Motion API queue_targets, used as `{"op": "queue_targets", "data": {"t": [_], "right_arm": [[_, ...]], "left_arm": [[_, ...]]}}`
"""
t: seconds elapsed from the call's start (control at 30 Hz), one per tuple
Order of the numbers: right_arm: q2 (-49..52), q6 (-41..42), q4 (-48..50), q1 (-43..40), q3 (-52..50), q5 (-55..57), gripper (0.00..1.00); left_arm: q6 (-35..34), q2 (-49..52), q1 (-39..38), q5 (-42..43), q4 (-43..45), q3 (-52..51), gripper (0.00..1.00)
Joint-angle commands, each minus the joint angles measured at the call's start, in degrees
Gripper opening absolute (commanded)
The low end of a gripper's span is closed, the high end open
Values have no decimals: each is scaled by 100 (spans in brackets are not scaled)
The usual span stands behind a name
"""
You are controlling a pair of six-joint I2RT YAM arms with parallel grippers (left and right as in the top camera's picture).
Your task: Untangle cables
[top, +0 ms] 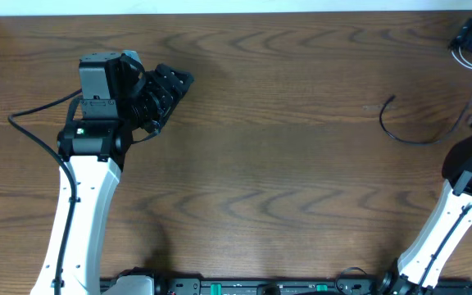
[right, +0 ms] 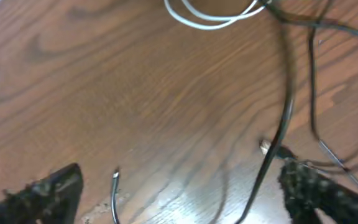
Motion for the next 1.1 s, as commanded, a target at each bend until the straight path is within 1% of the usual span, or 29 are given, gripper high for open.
{"op": "queue_targets", "data": {"t": [0.0,0.13,0.2,0.23,0.27,0.3,0.4,0.43,0.5,0.6,0.7,0.87,1.07], "right_arm": [[-251,-125,-46,-11,35,-584,99],[-844,-127,-262,31,35,-734,99],[-1226,-138,-372,68,35,-763,99],[-1414,-177,-437,98,35,-839,99],[-1722,-315,-544,133,35,-1058,99],[-1987,-479,-638,170,35,-1309,99],[-2920,-1036,-1027,448,35,-2175,99],[-3095,-1097,-1143,531,35,-2251,99],[-3934,-1115,-1609,1082,35,-2332,99],[-4325,-1110,-1965,1403,35,-2323,99],[-4662,-940,-2232,1606,35,-2420,99],[-5101,-940,-2249,1633,35,-2415,99],[-5469,-1408,-2251,1635,35,-2004,99]], "left_arm": [[83,-79,-2,-74,0,-17,72],[83,-79,-2,-76,-2,-26,72],[83,-76,-2,-74,-2,-26,75],[81,-76,-2,-74,-2,-26,82],[81,-76,-2,-74,-2,-26,94],[81,-76,-2,-74,-2,-26,96],[81,-76,-2,-74,-2,-26,97],[81,-76,-2,-74,-2,-26,97],[81,-76,-2,-74,-2,-26,97],[81,-76,-2,-74,-2,-26,98],[81,-76,-2,-72,-2,-26,97],[81,-79,-2,-74,-2,-26,98],[81,-79,-2,-74,-2,-26,98]]}}
